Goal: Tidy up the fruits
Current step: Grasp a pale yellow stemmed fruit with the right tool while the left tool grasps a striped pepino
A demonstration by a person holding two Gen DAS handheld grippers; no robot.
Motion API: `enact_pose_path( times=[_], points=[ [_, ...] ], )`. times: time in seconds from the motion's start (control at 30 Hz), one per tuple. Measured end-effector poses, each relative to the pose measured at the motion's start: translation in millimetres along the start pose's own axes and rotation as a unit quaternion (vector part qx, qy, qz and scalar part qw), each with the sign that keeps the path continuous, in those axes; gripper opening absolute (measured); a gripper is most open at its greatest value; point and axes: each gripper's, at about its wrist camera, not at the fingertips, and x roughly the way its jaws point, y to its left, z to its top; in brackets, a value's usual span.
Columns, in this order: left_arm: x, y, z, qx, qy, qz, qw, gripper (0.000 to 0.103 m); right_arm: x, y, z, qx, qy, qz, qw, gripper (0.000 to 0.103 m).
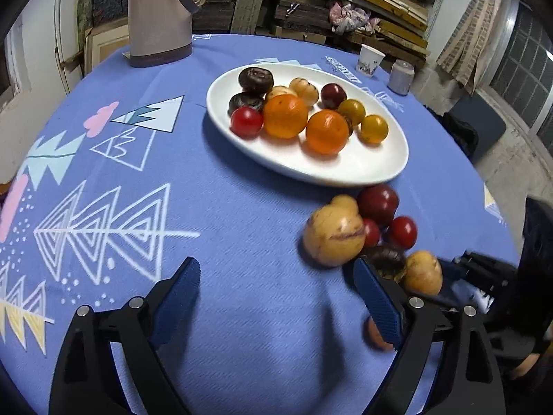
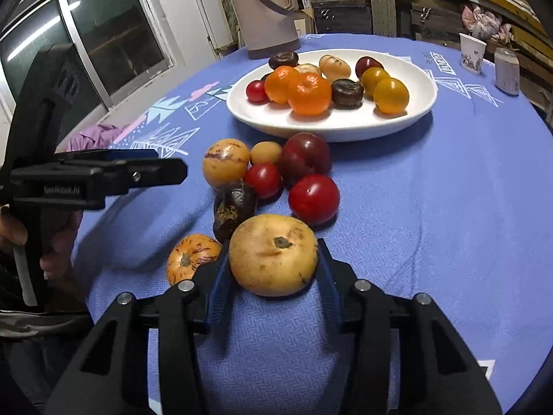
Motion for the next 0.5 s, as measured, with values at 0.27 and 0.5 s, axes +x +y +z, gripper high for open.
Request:
enact_pose_path(
  times=[0.27, 0.5],
  points=[
    [26.2, -19.5, 13.2, 0.017, 0.024, -0.011, 0.9995, 0.086, -0.9, -0.1, -0.5, 0.003, -0.002, 0.003, 1.000, 0.046],
    [37.1, -23.3, 13.8, 0.027, 0.028, -0.069, 0.9968, 0.048, -1.1, -2.6, -0.4, 0.010, -0.004, 0.015, 1.000, 0.048]
  ],
)
